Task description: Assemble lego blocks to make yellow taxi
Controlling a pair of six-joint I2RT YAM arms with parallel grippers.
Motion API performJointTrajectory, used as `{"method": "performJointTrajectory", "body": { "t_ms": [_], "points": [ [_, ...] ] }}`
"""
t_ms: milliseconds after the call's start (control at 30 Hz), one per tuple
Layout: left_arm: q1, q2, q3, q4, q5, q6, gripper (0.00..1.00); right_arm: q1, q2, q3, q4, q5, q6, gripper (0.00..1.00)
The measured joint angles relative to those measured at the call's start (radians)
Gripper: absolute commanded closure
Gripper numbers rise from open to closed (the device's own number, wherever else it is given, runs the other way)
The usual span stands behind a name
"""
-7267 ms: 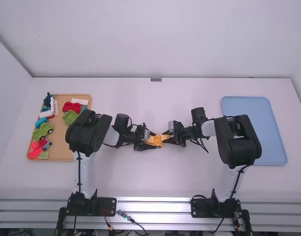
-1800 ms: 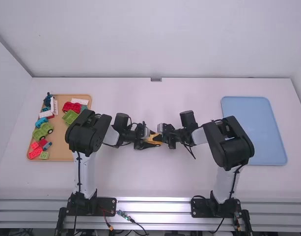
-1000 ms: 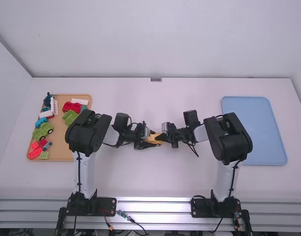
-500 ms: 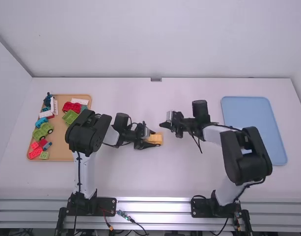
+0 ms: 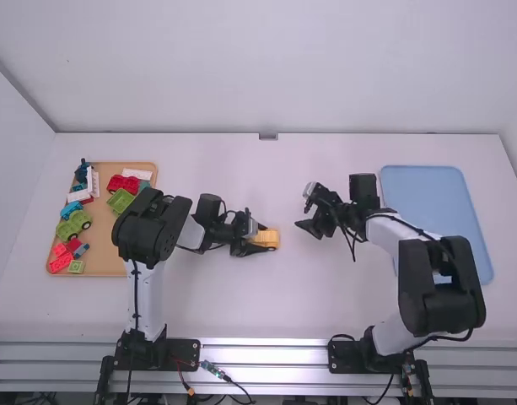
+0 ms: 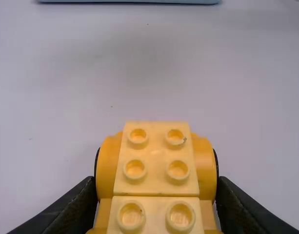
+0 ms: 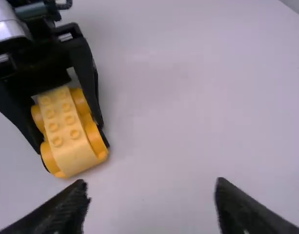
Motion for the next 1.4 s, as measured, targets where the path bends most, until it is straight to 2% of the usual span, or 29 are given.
{"method": "performJointTrajectory", "body": {
  "t_ms": [33, 100, 200, 233, 333, 533, 633, 667, 767, 900, 1033, 1133, 1167, 1200, 1300, 1400],
  "points": [
    [0.0, 0.0, 0.0, 0.0, 0.0, 0.0, 0.56, -0.002, 0.0, 0.0, 0.001, 0.005, 0.0, 0.01],
    [0.0, 0.0, 0.0, 0.0, 0.0, 0.0, 0.53, -0.003, 0.0, 0.0, 0.0, 0.01, 0.001, 0.01],
    [0.0, 0.0, 0.0, 0.0, 0.0, 0.0, 0.44, -0.003, 0.0, 0.0, 0.0, 0.015, 0.0, 0.01],
    [0.0, -0.002, 0.0, -0.001, -0.003, 0.0, 0.37, -0.003, 0.0, 0.0, 0.0, 0.016, 0.002, 0.01],
    [0.0, -0.007, -0.01, -0.014, -0.037, 0.004, 0.3, 0.003, 0.0, 0.0, 0.001, 0.017, 0.003, 0.01],
    [0.0, -0.021, -0.017, -0.042, -0.052, 0.003, 0.25, 0.01, 0.0, 0.0, 0.001, 0.017, 0.0, 0.01],
    [0.0, -0.024, -0.017, -0.054, -0.053, 0.007, 0.17, 0.008, 0.0, 0.0, 0.001, 0.019, 0.005, 0.01],
    [0.0, -0.024, -0.017, -0.054, -0.053, 0.007, 0.17, 0.008, 0.0, 0.0, 0.001, 0.019, 0.005, 0.01],
    [0.0, -0.025, -0.017, -0.061, -0.051, 0.017, 0.01, 0.008, 0.0, 0.0, 0.0, 0.019, 0.0, 0.01],
    [0.0, -0.051, -0.017, -0.117, -0.068, 0.022, 0.01, 0.008, 0.0, 0.0, 0.001, 0.02, 0.002, 0.01],
    [0.0, -0.125, -0.017, -0.252, -0.154, 0.022, 0.01, 0.008, 0.0, 0.0, 0.001, 0.019, 0.001, 0.01],
    [0.0, -0.125, -0.017, -0.252, -0.154, 0.022, 0.01, 0.008, 0.0, 0.0, 0.001, 0.019, 0.001, 0.01],
    [0.002, -0.249, -0.017, -0.491, -0.287, 0.055, 0.01, 0.006, 0.0, 0.0, 0.002, 0.019, 0.002, 0.01],
    [0.003, -0.259, -0.017, -0.511, -0.295, 0.06, 0.01, 0.006, 0.0, 0.0, 0.002, 0.019, 0.002, 0.01],
    [0.022, -0.414, -0.002, -0.859, -0.394, 0.164, 0.01, 0.0, 0.0, 0.0, 0.004, 0.02, 0.0, 0.01],
    [0.037, -0.505, 0.022, -1.038, -0.446, 0.23, 0.01, -0.002, 0.0, 0.0, 0.009, 0.02, 0.0, 0.01]
  ]
}}
